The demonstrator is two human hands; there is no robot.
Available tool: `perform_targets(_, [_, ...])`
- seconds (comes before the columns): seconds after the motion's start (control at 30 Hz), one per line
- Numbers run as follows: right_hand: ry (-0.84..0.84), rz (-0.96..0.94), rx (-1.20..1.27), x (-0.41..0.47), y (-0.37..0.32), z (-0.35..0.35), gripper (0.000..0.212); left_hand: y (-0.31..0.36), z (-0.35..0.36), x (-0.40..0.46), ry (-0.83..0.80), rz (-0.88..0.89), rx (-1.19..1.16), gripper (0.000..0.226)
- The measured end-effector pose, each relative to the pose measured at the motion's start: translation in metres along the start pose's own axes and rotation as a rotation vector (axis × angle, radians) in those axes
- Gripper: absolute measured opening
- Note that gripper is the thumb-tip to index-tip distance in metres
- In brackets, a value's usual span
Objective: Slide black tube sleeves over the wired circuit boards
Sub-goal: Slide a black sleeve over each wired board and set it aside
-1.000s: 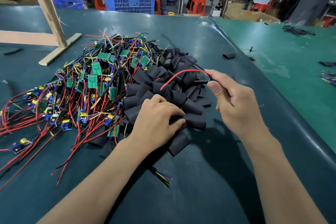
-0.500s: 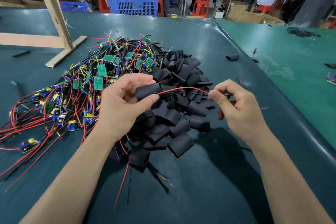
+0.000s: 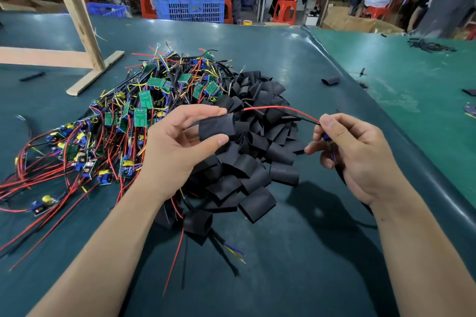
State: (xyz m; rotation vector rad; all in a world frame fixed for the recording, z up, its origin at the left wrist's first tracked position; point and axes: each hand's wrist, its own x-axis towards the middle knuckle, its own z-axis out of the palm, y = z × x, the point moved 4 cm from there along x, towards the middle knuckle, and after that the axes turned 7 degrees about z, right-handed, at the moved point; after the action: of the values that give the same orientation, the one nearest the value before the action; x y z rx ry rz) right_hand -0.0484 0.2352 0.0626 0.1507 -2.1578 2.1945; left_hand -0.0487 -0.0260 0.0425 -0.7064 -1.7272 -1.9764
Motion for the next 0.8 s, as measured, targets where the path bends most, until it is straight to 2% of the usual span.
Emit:
perform_targets(0.23, [-0.08,0.095,0.025,0.0,0.007,0.003,0.019,-0.001,0.0,0.0,-0.005,0.017,-0.031,0.038])
perform_targets(0.53, [-0.054,0.144,0.009,0.001,0.011,0.005,0.019,0.001,0.001,0.002,-0.007,0.046,-0.055,0.04])
perform_targets(0.8, [-0.106,0.111,-0.043,-0.001,0.009,0.007,0.019,0.004,0.008,-0.003,-0.078,0.036,0.131,0.039])
